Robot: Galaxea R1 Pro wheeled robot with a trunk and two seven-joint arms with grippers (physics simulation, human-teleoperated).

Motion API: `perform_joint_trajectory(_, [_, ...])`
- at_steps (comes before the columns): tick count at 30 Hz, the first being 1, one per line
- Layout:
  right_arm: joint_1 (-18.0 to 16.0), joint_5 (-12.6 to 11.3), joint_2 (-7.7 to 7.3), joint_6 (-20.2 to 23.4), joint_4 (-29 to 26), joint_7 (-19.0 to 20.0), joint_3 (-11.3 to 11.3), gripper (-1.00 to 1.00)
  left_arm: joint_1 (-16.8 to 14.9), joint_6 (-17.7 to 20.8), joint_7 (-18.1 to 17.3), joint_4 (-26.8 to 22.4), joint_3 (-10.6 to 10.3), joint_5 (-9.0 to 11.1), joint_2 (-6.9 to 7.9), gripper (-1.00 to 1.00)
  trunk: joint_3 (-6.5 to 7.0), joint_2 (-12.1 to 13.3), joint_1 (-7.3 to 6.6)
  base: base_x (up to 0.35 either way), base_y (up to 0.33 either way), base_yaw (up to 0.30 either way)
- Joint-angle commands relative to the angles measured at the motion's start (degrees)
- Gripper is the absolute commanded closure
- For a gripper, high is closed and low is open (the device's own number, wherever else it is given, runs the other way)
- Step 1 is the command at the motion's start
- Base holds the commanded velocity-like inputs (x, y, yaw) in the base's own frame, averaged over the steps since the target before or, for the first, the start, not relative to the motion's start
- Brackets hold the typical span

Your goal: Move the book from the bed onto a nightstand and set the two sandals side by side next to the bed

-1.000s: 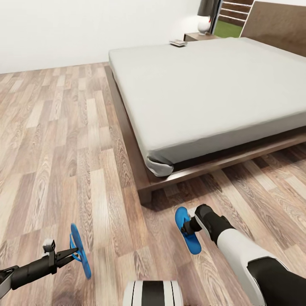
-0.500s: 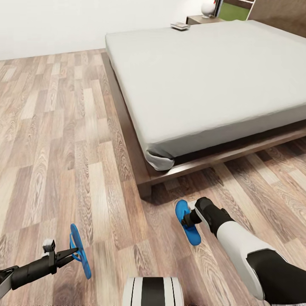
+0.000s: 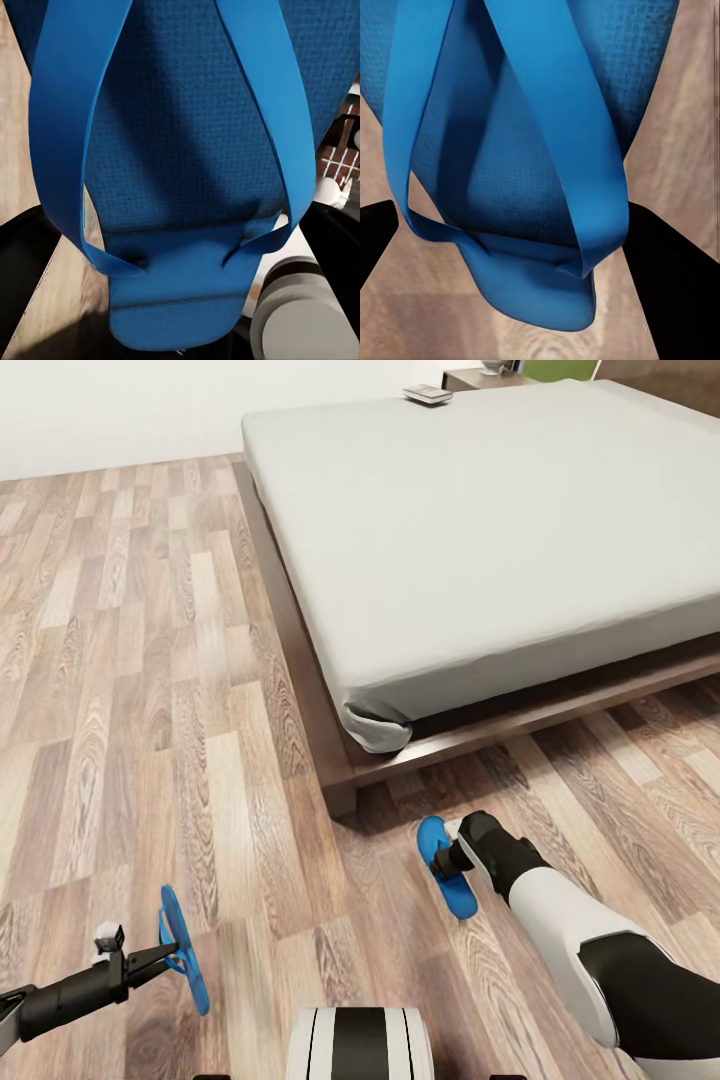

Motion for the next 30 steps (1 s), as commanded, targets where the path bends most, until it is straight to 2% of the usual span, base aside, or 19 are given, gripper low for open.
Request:
perform_joint_trajectory(1, [-0.1,0.5,-0.04,0.2,-0.1,0.4,0.2,1.0,0.0,0.4,-0.2,0.0,-0.4,0.4,0.18,1.0,-0.03,0.0,-0.01,0.0,0.0,0.0])
perform_joint_trajectory(4, [-0.1,0.5,-0.04,0.2,-0.1,0.2,0.2,1.0,0.0,0.2,-0.2,0.1,-0.4,0.4,0.72,1.0,-0.03,0.0,-0.01,0.0,0.0,0.0])
perform_joint_trajectory(12, [-0.1,0.5,-0.12,0.2,-0.1,0.1,0.2,1.0,0.0,0.2,-0.1,0.2,-0.5,0.4,0.96,1.0,-0.03,0.0,-0.01,0.0,0.0,0.0])
perform_joint_trajectory(22, [-0.1,0.6,-0.06,0.2,-0.1,0.0,0.2,1.0,0.0,0.1,-0.4,0.2,-0.5,0.4,0.97,1.0,-2.25,-0.1,0.25,0.0,0.0,0.0])
perform_joint_trajectory(30, [-0.1,0.5,-0.02,0.2,-0.1,0.1,0.2,1.0,0.0,0.1,-0.5,0.2,-0.5,0.4,0.97,1.0,-2.25,-0.1,0.25,0.0,0.0,0.0])
